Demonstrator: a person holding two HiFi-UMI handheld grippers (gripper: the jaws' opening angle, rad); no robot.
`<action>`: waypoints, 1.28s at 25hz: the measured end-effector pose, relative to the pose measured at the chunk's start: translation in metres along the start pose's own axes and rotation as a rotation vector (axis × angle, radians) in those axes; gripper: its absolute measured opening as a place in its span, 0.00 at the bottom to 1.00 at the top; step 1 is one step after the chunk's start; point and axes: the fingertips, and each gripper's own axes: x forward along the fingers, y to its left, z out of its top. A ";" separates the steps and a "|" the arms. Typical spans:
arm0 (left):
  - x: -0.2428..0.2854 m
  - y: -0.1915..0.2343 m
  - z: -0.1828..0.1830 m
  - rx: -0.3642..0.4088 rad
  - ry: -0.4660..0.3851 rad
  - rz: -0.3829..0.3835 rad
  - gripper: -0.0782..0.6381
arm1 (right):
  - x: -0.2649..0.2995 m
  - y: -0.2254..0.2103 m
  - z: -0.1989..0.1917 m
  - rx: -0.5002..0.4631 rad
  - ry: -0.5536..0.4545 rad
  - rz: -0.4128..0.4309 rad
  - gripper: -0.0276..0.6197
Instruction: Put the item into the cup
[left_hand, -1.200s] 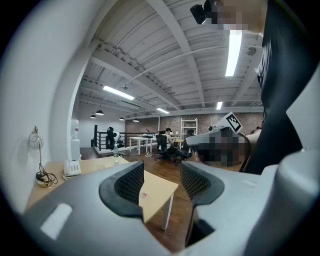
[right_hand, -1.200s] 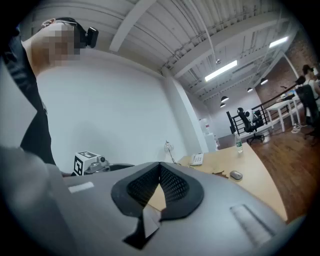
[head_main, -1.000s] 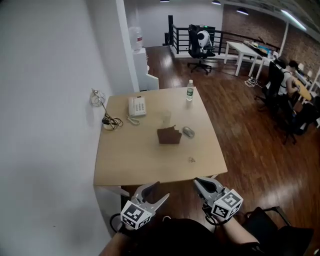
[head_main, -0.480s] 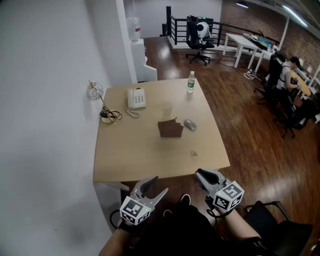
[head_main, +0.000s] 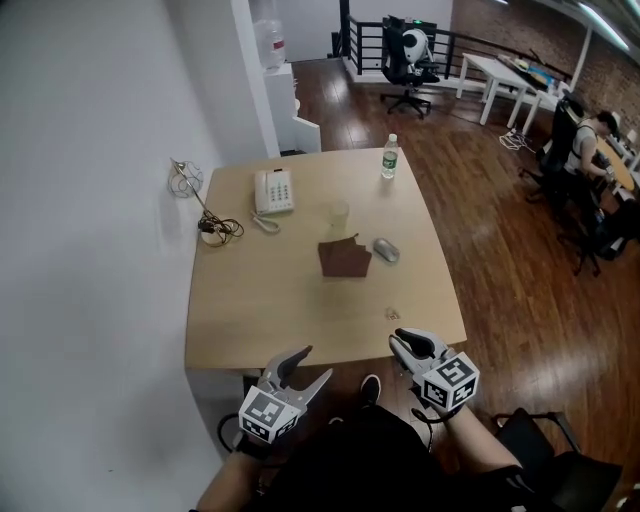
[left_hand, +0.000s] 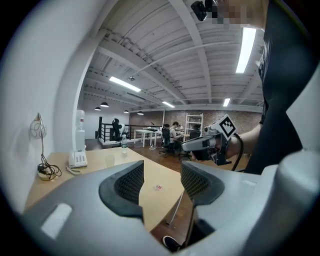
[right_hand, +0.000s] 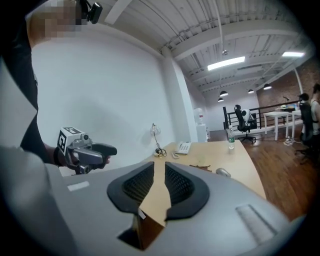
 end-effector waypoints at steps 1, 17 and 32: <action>0.007 0.005 -0.002 -0.012 0.009 0.000 0.42 | 0.006 -0.008 -0.001 -0.001 0.012 0.005 0.17; 0.138 0.083 -0.032 -0.088 0.168 0.091 0.44 | 0.086 -0.141 -0.042 -0.123 0.225 0.084 0.21; 0.182 0.099 -0.058 -0.057 0.288 0.021 0.45 | 0.114 -0.176 -0.155 -0.167 0.584 0.115 0.24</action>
